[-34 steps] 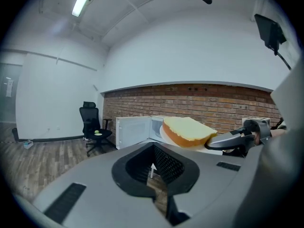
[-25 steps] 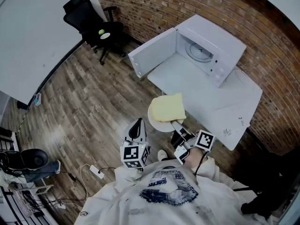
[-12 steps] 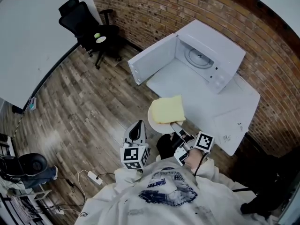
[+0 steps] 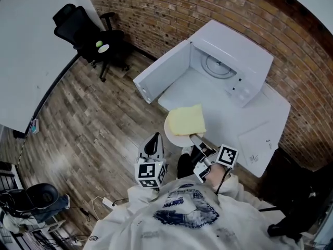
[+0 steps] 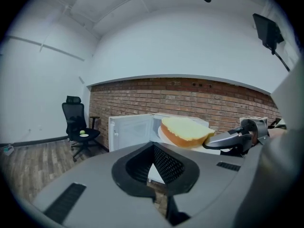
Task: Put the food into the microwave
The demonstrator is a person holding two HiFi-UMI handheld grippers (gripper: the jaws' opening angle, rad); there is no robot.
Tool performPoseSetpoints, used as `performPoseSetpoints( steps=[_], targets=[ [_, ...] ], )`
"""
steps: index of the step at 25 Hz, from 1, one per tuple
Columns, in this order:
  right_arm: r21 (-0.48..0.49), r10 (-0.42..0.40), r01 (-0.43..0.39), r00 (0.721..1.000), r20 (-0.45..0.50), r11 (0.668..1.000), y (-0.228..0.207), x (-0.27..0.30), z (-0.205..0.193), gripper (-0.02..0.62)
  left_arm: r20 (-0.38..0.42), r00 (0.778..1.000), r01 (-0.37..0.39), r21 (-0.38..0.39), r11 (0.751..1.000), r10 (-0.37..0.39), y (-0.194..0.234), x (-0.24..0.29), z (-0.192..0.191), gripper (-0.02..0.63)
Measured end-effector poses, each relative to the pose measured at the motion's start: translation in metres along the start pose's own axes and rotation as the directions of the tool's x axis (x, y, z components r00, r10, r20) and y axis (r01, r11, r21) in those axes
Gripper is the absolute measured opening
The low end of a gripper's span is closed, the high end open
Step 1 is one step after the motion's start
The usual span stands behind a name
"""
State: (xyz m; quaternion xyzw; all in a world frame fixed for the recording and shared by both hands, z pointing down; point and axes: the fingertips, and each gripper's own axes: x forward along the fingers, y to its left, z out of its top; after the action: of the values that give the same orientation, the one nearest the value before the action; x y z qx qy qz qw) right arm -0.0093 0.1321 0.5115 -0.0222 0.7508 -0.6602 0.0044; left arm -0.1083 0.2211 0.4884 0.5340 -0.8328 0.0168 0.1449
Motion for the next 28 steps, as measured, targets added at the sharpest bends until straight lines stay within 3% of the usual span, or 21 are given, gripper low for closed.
performPoseSetpoints(
  steps=[18,28],
  targets=[
    [0.041,-0.058,0.052,0.986,0.156,0.998,-0.031,0.042,0.131,0.029,-0.068,0.981,0.186,0.058,0.981,-0.182,-0.026,0.168,0.038,0.008],
    [0.08,-0.078,0.063,0.976,0.204,0.995,-0.044,0.057,0.181,0.029,-0.071,0.969,0.242,0.095,0.966,-0.236,-0.042,0.233,0.058,0.008]
  ],
)
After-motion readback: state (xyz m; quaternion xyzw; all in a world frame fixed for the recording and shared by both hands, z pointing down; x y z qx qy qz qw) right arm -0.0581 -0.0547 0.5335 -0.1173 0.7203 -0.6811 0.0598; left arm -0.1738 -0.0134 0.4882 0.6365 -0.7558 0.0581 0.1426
